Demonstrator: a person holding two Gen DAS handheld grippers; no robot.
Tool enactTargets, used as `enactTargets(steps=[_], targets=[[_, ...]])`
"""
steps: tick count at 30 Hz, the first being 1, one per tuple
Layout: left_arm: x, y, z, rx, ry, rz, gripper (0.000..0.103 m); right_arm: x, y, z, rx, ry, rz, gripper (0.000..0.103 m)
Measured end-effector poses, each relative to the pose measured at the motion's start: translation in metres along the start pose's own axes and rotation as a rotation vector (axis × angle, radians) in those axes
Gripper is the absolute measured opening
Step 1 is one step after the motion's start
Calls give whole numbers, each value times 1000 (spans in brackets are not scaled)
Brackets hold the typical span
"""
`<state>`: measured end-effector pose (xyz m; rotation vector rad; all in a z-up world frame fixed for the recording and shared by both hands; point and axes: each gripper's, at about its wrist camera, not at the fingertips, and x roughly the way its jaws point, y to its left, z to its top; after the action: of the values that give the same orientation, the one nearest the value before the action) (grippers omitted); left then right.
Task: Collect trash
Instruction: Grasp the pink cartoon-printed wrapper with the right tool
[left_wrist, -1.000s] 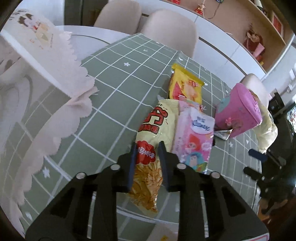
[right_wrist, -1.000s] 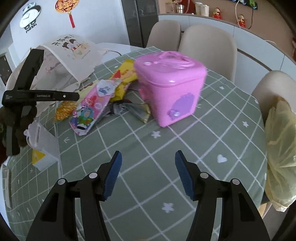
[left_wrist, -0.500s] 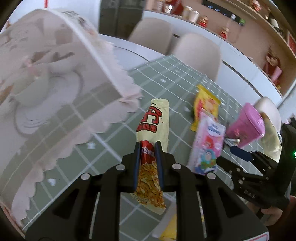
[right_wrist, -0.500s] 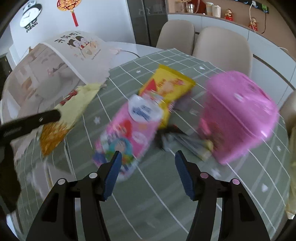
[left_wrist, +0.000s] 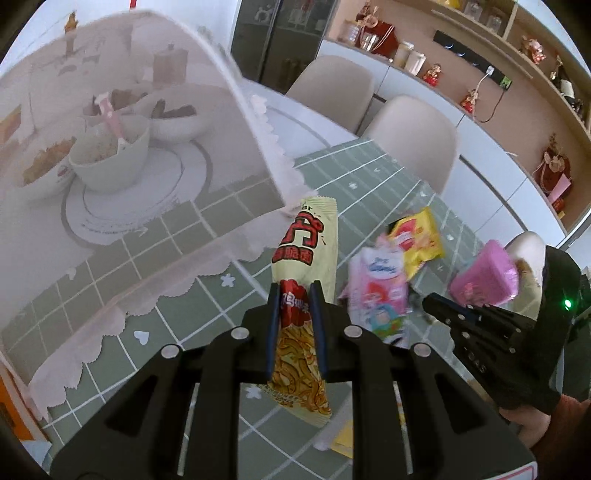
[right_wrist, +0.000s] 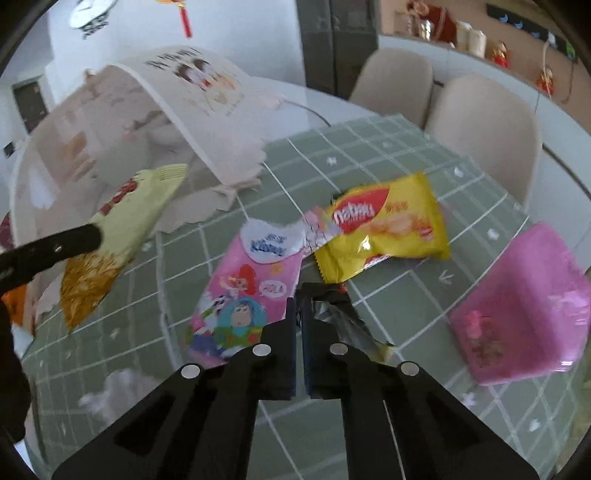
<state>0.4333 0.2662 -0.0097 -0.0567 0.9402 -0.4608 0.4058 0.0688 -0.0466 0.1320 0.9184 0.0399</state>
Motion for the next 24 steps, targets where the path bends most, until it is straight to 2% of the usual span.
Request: enactTargets(steps=[7,10,12,13,15,16,17,20,22,23,24], targets=[[-28,-47,3,26,-40,-32,16,-63,-32,-13,16,-51,22,5],[-35,-59,-3,38,-62,-26,16,-69,-39,-19,10,-43,126,5],[-35,-56,-10,22,-63,-10,16,-66,-36,-22,-5,-61,124,6],[-33,-52,-13,10,-52,-7,16,-62,-32,-23,-11,-57,140,9],[-28,-39,-19,-17,-25,11,16,-48,-24,-25,-11,-43,184,34],[-26,-33,-22,-23,-21,21,16,-42,-20,-26,-13,-42,197,53],[-25,-25,-25,-34,-16,32,16,-33,-13,-26,-18,-36,207,56],[-22,-4,-33,-82,-4,30,16,-8,3,-23,-33,6,184,56],[-21,6,-38,-93,-1,34,16,5,9,-18,-21,33,204,56],[-20,11,-40,-97,2,35,16,11,11,-13,-9,38,215,56],[-18,18,-42,-106,6,32,16,14,13,-8,-5,21,189,56]])
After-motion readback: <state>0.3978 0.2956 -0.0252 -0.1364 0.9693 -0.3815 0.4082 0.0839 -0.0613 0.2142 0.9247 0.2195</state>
